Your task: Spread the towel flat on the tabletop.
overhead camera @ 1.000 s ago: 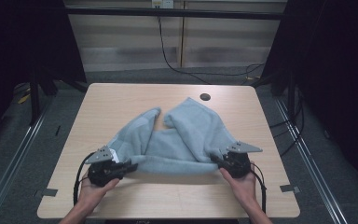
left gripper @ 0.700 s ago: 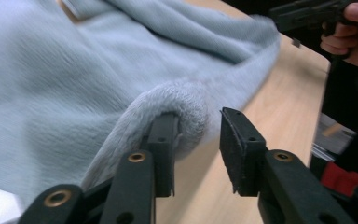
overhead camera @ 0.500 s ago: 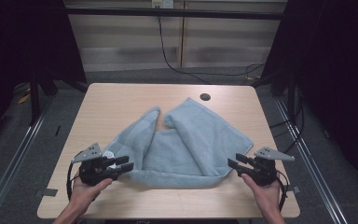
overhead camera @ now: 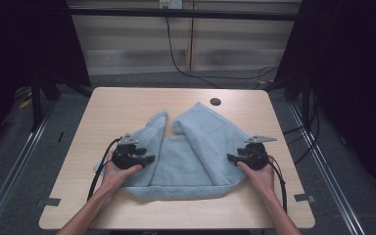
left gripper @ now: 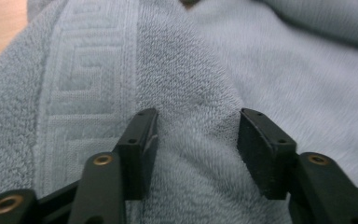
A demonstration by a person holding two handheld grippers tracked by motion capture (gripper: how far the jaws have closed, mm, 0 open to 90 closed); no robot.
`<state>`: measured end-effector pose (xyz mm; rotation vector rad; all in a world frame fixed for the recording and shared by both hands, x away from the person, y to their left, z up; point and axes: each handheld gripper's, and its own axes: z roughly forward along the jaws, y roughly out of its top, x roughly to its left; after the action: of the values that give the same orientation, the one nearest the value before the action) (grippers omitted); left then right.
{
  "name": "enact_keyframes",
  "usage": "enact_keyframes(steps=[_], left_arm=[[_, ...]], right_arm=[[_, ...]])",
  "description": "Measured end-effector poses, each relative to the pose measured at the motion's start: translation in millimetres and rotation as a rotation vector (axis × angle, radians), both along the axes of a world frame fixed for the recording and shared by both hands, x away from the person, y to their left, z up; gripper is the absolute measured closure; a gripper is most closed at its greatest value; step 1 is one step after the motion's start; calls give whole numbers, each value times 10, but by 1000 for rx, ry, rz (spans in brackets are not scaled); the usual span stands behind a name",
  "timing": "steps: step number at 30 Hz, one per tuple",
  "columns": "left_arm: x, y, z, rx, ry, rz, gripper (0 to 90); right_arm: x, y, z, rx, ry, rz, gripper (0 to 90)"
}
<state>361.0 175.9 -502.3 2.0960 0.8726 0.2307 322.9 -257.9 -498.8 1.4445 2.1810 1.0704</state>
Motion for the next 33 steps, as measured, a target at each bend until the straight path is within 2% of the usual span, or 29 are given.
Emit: enact_keyframes(steps=[1,3,6,11,13,15,16,17,18,19,20,25,28,33], left_arm=[[-18,-2,10,21,-12,3,540],[-34,18,17,33,-4,-6,689],[-59,49,14,29,-5,-14,784],[-107,81,21,29,4,-27,812],[-103,79,17,24,7,-24,816],[-101,84,12,14,11,-24,816],[-101,86,11,12,12,-24,815],[-105,86,12,14,10,-24,815],[-108,88,12,13,13,-24,815],[-108,95,11,8,19,-28,815],[-112,102,6,-5,26,-30,815],[-208,147,0,-44,59,-50,807],[-286,135,9,-39,65,-64,805],[-433,78,16,-60,89,-95,803]], right_arm=[[-18,3,7,3,4,2,451],[-101,32,73,31,-9,25,451],[-277,170,163,67,-16,87,449],[-588,447,184,66,7,212,429],[-666,519,152,61,19,234,429],[-685,591,88,0,37,242,438],[-677,617,45,-36,50,236,495],[-669,629,8,-41,53,237,567],[-658,633,10,-72,30,226,716],[-643,627,16,-85,29,214,768],[-615,610,7,-76,28,211,806],[-401,534,-11,-68,28,157,833],[-218,472,-25,-45,33,134,836],[82,437,-38,-45,27,106,840]])
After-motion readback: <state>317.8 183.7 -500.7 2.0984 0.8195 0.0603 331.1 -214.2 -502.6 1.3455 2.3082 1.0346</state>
